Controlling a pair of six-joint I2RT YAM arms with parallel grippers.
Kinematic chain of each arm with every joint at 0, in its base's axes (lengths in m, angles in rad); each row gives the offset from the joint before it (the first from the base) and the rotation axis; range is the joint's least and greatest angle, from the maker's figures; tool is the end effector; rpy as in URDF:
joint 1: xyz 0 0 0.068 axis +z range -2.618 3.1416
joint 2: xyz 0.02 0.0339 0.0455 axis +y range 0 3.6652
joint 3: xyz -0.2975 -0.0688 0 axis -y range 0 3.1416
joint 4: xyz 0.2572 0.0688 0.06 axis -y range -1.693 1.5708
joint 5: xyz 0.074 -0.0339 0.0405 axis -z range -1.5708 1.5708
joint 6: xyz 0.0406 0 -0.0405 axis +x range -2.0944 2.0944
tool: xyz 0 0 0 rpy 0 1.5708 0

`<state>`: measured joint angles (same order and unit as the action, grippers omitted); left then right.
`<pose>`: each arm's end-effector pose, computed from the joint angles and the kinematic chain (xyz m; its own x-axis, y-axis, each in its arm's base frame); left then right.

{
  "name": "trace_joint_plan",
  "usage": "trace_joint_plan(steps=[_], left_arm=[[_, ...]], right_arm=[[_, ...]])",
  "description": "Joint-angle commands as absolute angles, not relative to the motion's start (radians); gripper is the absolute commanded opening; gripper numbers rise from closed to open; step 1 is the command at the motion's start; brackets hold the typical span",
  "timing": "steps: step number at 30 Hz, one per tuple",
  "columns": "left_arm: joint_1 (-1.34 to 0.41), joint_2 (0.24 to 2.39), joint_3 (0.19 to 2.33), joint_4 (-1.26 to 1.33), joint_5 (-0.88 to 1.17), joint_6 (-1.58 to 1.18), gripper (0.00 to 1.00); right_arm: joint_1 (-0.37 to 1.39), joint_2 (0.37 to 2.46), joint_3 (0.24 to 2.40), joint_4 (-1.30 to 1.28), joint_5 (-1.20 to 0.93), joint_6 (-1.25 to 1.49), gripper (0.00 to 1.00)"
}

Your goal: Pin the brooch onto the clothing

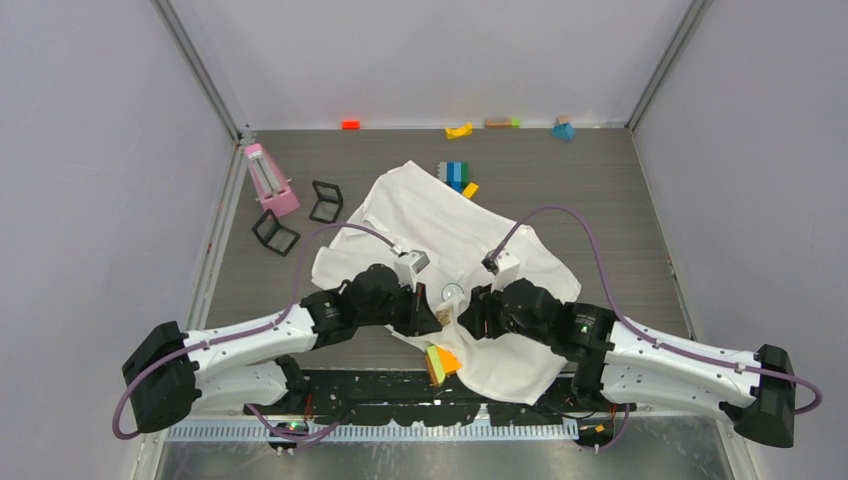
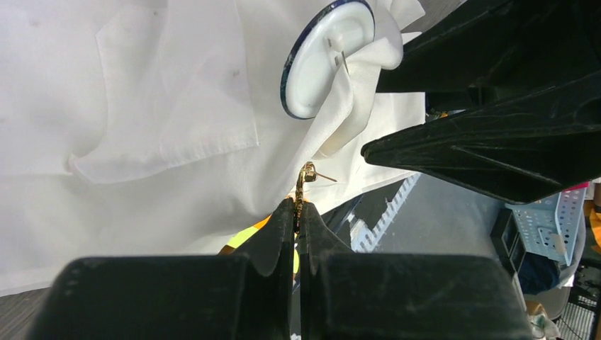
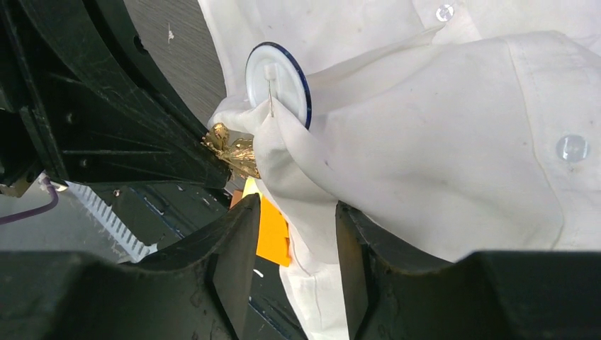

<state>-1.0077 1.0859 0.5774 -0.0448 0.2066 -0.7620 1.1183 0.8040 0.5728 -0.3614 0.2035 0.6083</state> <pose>0.1168 -0.2006 0.2441 -0.8386 0.0627 -0.5411 0.4725 0.5780 -0.6653 0.0826 0.1512 0.2637 -0.6619 -0.0813 -0.7452 -0.5231 0.7622 0.3814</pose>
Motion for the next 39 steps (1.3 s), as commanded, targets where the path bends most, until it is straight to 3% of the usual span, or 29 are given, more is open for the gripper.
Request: trace_joint_plan(steps=[1, 11, 13, 20, 24, 39], left_arm=[[-1.021, 1.076, 0.610, -0.052, 0.144, -0.733, 0.00], [-1.021, 1.055, 0.606, -0.056, 0.140, -0.738, 0.00], [-1.021, 1.055, 0.606, -0.058, 0.139, -0.738, 0.00], [-1.021, 1.071, 0.621, -0.058, 0.113, -0.736, 0.00], [-1.024, 1.098, 0.653, -0.065, 0.072, -0.736, 0.00], [-1.118, 1.204, 0.788, -0.166, -0.104, -0.709, 0.00]], right_arm=[[1.124, 0.821, 0.609, -0.293, 0.264, 0.563, 0.51], [1.129, 0.965, 0.667, -0.261, 0.324, 0.475, 0.52], [1.129, 0.977, 0.661, -0.256, 0.367, 0.480, 0.46], [1.129, 0.941, 0.622, -0.232, 0.428, 0.504, 0.12], [1.129, 0.883, 0.626, -0.250, 0.379, 0.524, 0.03], [1.128, 0.866, 0.681, -0.320, 0.224, 0.569, 0.01]])
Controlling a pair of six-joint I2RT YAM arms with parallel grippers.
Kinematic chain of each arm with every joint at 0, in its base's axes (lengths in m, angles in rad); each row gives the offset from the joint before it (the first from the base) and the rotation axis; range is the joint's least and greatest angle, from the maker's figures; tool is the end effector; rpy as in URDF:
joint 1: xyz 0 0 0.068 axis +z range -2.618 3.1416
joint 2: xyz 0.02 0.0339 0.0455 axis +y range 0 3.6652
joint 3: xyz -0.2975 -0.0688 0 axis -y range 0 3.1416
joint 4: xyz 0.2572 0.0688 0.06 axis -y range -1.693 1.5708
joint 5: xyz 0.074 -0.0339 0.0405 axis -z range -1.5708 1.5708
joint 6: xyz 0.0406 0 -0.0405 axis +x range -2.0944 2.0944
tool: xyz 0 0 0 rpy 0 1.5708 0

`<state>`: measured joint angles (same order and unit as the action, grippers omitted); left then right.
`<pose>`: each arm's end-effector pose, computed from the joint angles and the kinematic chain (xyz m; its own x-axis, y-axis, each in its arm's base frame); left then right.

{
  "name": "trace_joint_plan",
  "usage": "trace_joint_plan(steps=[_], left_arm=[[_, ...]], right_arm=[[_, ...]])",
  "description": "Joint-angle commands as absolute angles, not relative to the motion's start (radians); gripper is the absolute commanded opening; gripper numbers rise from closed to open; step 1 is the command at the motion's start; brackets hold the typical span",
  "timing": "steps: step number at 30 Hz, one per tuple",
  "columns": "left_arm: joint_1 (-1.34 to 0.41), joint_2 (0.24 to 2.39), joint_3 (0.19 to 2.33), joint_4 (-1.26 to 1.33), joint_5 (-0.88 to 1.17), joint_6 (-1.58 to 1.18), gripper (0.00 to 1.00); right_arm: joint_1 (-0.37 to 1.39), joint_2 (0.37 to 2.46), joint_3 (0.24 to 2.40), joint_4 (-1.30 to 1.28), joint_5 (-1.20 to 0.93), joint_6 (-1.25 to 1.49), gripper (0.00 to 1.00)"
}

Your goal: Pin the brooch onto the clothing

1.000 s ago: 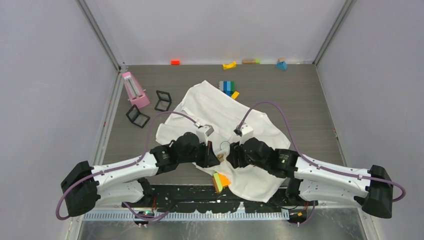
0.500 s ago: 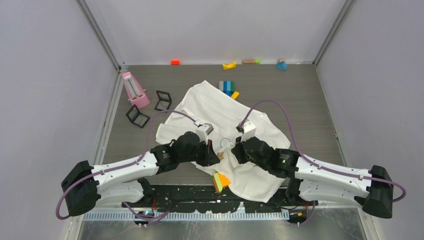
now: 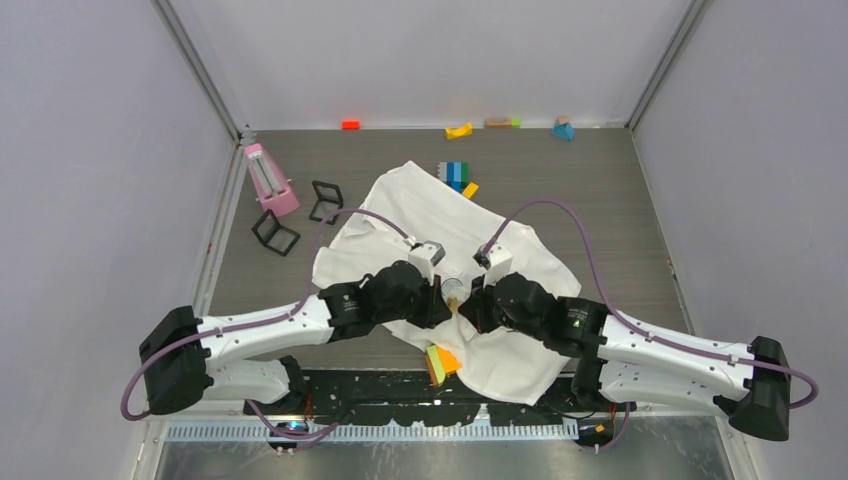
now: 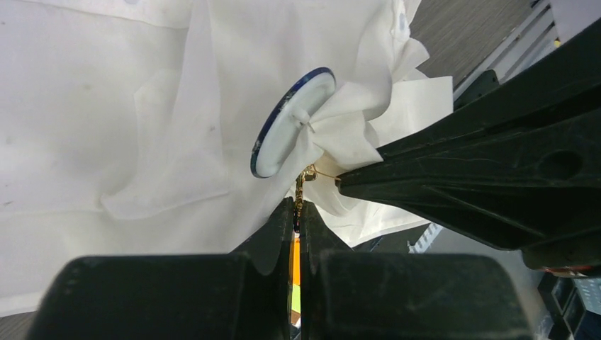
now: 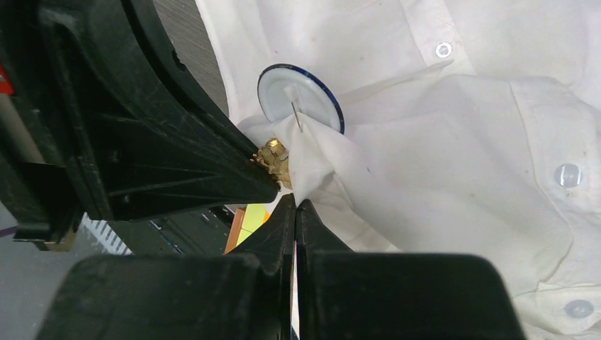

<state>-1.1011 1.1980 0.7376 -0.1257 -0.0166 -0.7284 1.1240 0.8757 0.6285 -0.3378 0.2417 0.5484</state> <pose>0.1202 -0.2353 0.2667 -0.7762 0.0586 -0.6278 0.4940 0.6752 -0.5477 0.0900 0.1654 0.2746 -0.6151 -0.1124 -0.7804 -0.5493 0.7712 0.3218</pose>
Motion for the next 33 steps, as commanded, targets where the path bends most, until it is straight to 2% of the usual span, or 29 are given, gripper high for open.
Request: trace_joint_plan(steps=[1, 15, 33], left_arm=[[-1.121, 1.206, 0.792, -0.177, -0.114, -0.708, 0.00], [-1.152, 1.255, 0.844, -0.209, -0.135, -0.687, 0.00], [-1.153, 1.149, 0.759, -0.050, -0.076, -0.734, 0.00]], right_arm=[[1.129, 0.862, 0.681, -0.321, 0.225, 0.570, 0.01], [1.130, 0.912, 0.703, -0.324, 0.179, 0.563, 0.01], [1.131, 0.931, 0.609, -0.272, 0.202, 0.606, 0.01]])
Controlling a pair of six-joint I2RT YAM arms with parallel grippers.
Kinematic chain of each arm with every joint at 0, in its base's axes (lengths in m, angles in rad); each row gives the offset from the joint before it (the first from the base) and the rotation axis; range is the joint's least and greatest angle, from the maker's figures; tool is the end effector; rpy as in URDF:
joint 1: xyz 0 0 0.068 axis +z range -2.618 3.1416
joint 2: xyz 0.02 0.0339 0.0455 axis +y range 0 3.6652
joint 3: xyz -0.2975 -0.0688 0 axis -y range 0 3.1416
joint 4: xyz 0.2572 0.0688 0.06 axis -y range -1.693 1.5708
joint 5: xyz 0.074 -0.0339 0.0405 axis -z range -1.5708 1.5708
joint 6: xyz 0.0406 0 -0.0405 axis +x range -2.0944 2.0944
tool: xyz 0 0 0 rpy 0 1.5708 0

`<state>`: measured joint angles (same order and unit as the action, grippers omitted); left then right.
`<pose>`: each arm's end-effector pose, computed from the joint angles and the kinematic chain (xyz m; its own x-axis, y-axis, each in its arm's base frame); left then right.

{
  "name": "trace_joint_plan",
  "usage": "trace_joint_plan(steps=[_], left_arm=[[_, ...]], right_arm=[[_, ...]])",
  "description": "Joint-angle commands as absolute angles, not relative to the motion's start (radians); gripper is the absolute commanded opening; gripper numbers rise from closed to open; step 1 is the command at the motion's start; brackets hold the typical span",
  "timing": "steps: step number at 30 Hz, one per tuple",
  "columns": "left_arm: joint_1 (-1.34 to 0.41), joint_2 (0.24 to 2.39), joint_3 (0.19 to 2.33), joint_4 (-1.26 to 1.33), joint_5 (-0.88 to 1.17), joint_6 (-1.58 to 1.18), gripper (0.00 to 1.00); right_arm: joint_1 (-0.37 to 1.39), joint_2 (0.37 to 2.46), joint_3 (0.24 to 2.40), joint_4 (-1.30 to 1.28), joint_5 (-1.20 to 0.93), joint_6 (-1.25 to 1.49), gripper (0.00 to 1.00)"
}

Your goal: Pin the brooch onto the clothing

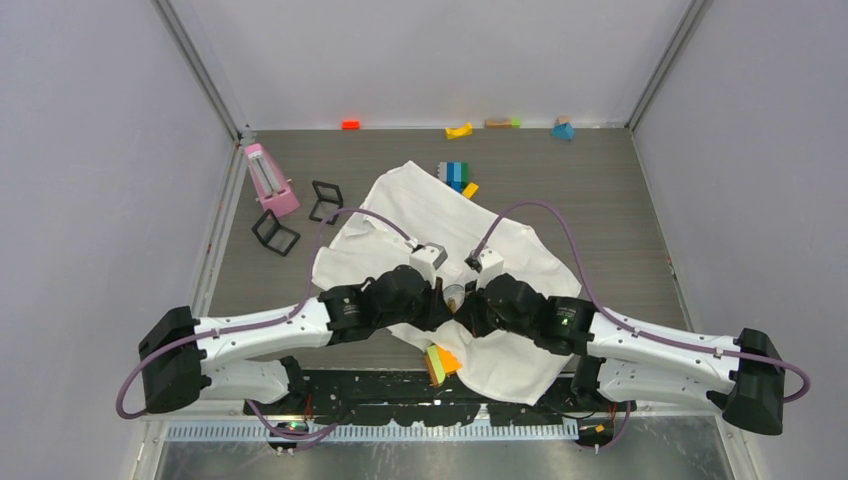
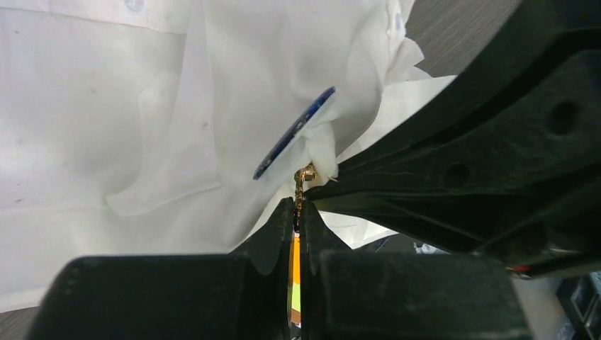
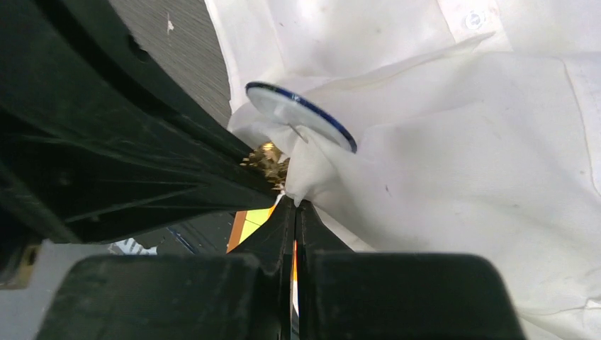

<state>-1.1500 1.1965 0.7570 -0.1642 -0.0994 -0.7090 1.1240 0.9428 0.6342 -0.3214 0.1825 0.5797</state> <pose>0.1114 -0.2390 0.2703 -0.7456 0.0801 -0.6615 0.5131 0.7025 -0.4932 0.0933 0.1777 0.2662 -0.6641 -0.1393 -0.7346 -0.5495 0.7572 0.3532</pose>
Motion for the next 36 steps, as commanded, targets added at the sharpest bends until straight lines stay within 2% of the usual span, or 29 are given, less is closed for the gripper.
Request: trace_joint_plan(steps=[1, 10, 14, 17, 21, 26, 32, 36], left_arm=[[-1.152, 1.141, 0.754, -0.042, -0.073, -0.740, 0.00], [-1.132, 1.129, 0.727, 0.026, -0.009, -0.770, 0.00], [-1.083, 1.134, 0.704, 0.049, 0.092, -0.783, 0.00], [-1.027, 1.138, 0.695, 0.055, 0.186, -0.781, 0.00], [-0.942, 1.150, 0.688, 0.053, 0.338, -0.767, 0.00], [-0.898, 1.186, 0.704, 0.016, 0.442, -0.726, 0.00], [-0.871, 1.242, 0.739, 0.004, 0.587, -0.676, 0.00], [-0.841, 1.271, 0.779, -0.055, 0.684, -0.638, 0.00]], right_arm=[[1.131, 0.927, 0.601, -0.264, 0.201, 0.609, 0.01], [1.129, 0.918, 0.598, -0.260, 0.187, 0.616, 0.01], [1.130, 0.876, 0.619, -0.281, 0.181, 0.602, 0.14], [1.129, 0.829, 0.638, -0.327, 0.183, 0.587, 0.36], [1.129, 0.737, 0.675, -0.394, 0.181, 0.556, 0.56], [1.129, 0.624, 0.717, -0.457, 0.203, 0.514, 0.68], [1.117, 0.564, 0.703, -0.516, 0.296, 0.455, 0.77], [1.075, 0.545, 0.670, -0.501, 0.267, 0.439, 0.80]])
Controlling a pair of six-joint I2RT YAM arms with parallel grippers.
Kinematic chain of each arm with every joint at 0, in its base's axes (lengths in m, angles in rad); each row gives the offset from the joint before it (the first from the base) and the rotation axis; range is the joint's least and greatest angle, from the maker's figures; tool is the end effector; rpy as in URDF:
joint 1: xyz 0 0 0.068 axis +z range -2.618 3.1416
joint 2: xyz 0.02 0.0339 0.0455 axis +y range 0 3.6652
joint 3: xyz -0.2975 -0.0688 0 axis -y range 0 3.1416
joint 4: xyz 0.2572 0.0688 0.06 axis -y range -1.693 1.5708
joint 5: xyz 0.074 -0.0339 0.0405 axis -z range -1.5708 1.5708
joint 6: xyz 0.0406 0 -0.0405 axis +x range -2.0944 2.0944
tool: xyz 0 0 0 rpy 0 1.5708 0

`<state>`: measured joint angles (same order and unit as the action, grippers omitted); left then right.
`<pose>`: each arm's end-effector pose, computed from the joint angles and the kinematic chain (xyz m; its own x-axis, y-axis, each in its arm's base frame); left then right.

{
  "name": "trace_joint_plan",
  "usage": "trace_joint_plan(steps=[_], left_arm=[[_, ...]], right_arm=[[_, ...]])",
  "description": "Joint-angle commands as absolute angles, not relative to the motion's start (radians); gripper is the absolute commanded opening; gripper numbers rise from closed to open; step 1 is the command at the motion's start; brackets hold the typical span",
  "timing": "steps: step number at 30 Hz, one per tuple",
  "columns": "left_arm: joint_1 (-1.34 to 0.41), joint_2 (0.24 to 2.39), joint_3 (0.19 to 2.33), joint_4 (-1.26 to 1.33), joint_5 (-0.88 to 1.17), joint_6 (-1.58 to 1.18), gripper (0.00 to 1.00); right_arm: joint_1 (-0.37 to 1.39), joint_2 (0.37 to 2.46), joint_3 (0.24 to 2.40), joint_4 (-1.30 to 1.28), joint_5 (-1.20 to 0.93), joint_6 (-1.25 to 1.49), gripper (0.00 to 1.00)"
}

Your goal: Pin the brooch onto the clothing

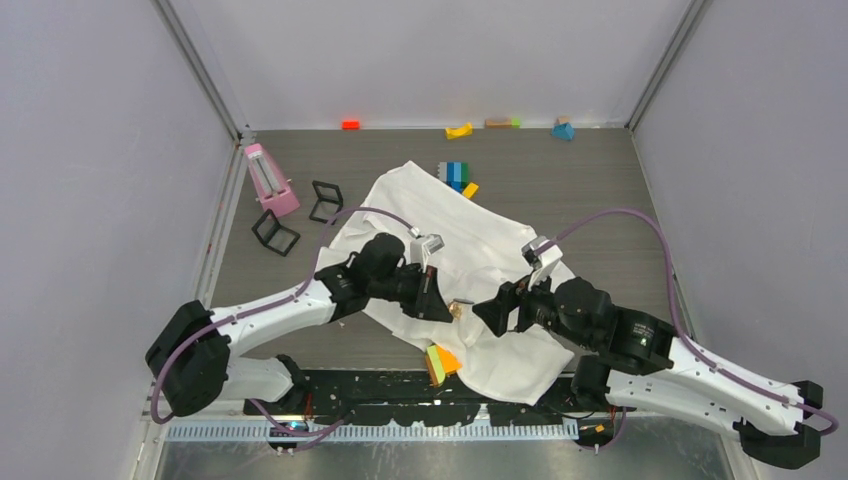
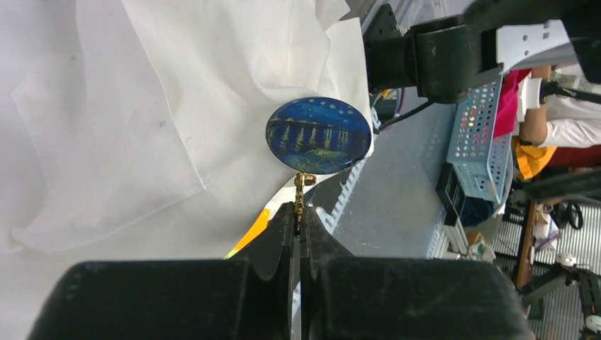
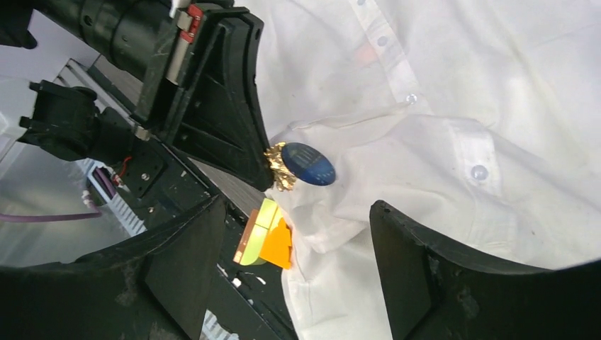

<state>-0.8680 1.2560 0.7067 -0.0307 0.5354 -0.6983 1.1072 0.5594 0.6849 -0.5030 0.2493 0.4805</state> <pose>0.1585 -0.2192 0.2536 -0.8706 0.1722 -0.4609 0.4862 0.4452 -0.7519 0.0630 0.1036 0.3213 -0.4994 0.0028 -0.8664 -0.6015 0.7186 0.3490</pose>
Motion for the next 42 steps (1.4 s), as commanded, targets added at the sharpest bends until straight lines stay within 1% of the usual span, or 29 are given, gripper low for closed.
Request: trace_joint_plan(steps=[1, 7, 11, 17, 25, 33, 42], left_arm=[[-0.833, 1.280, 0.792, -0.073, 0.711, -0.626, 0.00], [-0.798, 1.332, 0.883, -0.204, 0.866, -0.536, 0.00], [-0.776, 1.349, 0.895, -0.234, 0.922, -0.505, 0.00], [-0.770, 1.361, 0.920, -0.278, 0.968, -0.466, 0.00], [-0.770, 1.354, 0.965, -0.385, 1.069, -0.344, 0.00], [-0.770, 1.354, 0.948, -0.363, 1.100, -0.348, 0.00], [-0.773, 1.359, 0.942, -0.355, 1.131, -0.346, 0.00]], right_arm=[[1.064, 0.550, 0.657, -0.494, 0.244, 0.445, 0.80], [0.943, 0.595, 0.590, -0.424, 0.033, 0.489, 0.77], [0.931, 0.572, 0.553, -0.377, -0.047, 0.520, 0.76], [0.930, 0.556, 0.517, -0.319, -0.105, 0.554, 0.73], [0.930, 0.573, 0.478, -0.218, -0.157, 0.594, 0.67], [0.930, 0.600, 0.469, -0.156, -0.208, 0.611, 0.61], [0.930, 0.593, 0.463, -0.120, -0.257, 0.624, 0.59]])
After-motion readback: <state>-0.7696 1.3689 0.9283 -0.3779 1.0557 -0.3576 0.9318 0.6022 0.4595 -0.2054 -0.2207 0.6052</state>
